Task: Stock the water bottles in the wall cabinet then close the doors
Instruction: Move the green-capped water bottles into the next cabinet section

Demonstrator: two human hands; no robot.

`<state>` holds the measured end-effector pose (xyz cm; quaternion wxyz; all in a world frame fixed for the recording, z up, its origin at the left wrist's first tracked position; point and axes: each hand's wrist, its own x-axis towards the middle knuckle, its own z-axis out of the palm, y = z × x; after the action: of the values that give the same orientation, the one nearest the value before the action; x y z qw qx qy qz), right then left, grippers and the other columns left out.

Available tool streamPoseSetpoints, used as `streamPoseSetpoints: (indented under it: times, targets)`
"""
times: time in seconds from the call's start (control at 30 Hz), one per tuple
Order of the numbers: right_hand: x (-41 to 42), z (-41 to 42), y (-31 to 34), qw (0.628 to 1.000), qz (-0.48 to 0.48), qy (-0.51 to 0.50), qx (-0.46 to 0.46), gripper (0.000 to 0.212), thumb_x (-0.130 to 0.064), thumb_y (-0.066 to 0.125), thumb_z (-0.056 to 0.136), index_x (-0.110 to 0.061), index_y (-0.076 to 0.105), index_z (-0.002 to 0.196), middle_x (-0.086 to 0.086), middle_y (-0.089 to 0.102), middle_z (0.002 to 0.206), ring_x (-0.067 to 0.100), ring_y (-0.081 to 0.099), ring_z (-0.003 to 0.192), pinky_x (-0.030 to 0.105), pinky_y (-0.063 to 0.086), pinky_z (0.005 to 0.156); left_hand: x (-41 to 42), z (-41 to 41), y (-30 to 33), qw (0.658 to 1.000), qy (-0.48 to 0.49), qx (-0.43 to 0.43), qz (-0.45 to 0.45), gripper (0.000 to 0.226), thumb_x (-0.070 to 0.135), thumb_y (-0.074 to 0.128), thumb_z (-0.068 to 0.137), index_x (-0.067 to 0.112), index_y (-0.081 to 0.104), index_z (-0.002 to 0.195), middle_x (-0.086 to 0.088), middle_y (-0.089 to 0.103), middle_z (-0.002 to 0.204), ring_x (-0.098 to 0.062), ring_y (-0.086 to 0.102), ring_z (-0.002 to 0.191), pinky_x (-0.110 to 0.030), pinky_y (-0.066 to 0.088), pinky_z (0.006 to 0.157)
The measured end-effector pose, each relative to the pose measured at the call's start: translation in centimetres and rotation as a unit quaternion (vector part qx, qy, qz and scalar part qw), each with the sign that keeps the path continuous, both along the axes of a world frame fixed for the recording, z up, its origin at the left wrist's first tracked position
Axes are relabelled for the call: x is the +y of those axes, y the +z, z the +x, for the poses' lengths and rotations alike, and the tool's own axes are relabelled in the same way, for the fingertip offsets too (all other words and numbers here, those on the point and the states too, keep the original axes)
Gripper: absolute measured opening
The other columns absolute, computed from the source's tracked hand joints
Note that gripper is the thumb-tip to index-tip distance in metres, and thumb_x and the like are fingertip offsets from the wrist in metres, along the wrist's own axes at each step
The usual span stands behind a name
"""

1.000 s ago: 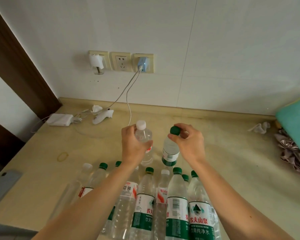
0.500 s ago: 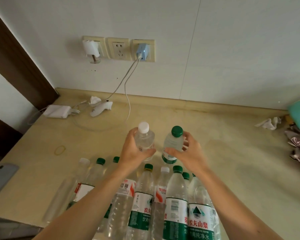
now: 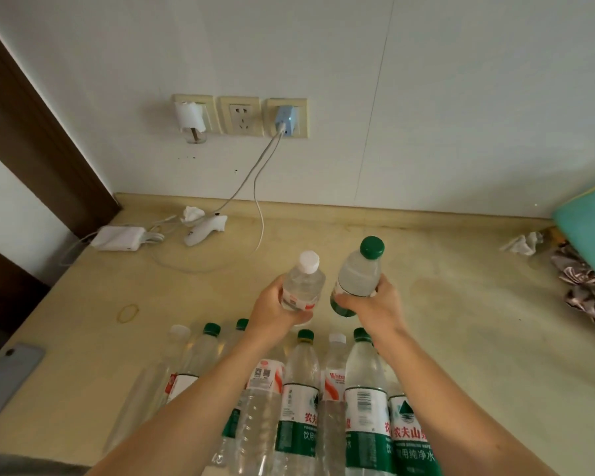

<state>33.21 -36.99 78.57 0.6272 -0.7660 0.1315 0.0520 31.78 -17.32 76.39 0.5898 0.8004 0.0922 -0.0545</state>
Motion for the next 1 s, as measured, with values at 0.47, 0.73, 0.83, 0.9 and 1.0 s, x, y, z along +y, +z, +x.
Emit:
streamPoseSetpoints:
  times: [0.47,0.73,0.83,0.9,1.0]
  targets:
    - [2.1,-8.7,15.3,0.98,0.083,-0.076,-0.164,0.049,-0.015,0.092,0.065,-0.034,0.062,0.099,-0.023,0.073,0.084,-0.013,0.067,0.078,0.005,0.048,0.052,1.8,-4.3,18.4,0.976,-0.035,-0.201,-0.08,0.057,0.035,0.092,0.066,0.05,0.058,0.109,0.039,0.067,0.102,0.021,0.059,0.094,-0.017,0.043,0.079]
    - [3.0,-11.7,28.0,0.942,0.106,-0.079,-0.31,0.05,-0.025,0.09,0.058,-0.033,0.068,0.102,-0.016,0.076,0.092,0.002,0.073,0.087,0.025,0.054,0.073,1.6,-7.4,30.4,0.93,-0.051,-0.347,-0.111,0.05,0.047,0.085,0.063,0.04,0.066,0.109,0.018,0.075,0.104,0.002,0.068,0.098,-0.026,0.051,0.084]
    - [2.7,-12.3,33.2,0.918,0.113,-0.089,-0.369,0.046,-0.029,0.089,0.055,-0.035,0.07,0.096,-0.014,0.076,0.091,0.006,0.074,0.085,0.024,0.052,0.065,1.5,-7.9,35.0,0.91,-0.048,-0.392,-0.125,0.046,0.047,0.085,0.068,0.04,0.067,0.11,0.017,0.075,0.106,-0.004,0.069,0.103,-0.037,0.053,0.09]
    - [2.2,-12.6,36.6,0.902,0.12,-0.089,-0.405,0.048,-0.028,0.09,0.057,-0.033,0.07,0.1,-0.012,0.077,0.093,0.009,0.075,0.088,0.028,0.055,0.067,1.3,-8.1,38.3,0.893,-0.041,-0.427,-0.14,0.043,0.045,0.085,0.072,0.036,0.069,0.11,0.013,0.076,0.106,-0.009,0.07,0.102,-0.039,0.054,0.087]
    - [1.4,-12.7,41.7,0.877,0.123,-0.091,-0.455,0.052,-0.024,0.09,0.059,-0.027,0.07,0.107,-0.006,0.077,0.099,0.017,0.075,0.096,0.039,0.06,0.08,1.1,-8.1,43.4,0.863,-0.033,-0.477,-0.162,0.037,0.038,0.086,0.076,0.029,0.071,0.109,0.008,0.077,0.101,-0.01,0.073,0.095,-0.034,0.052,0.078]
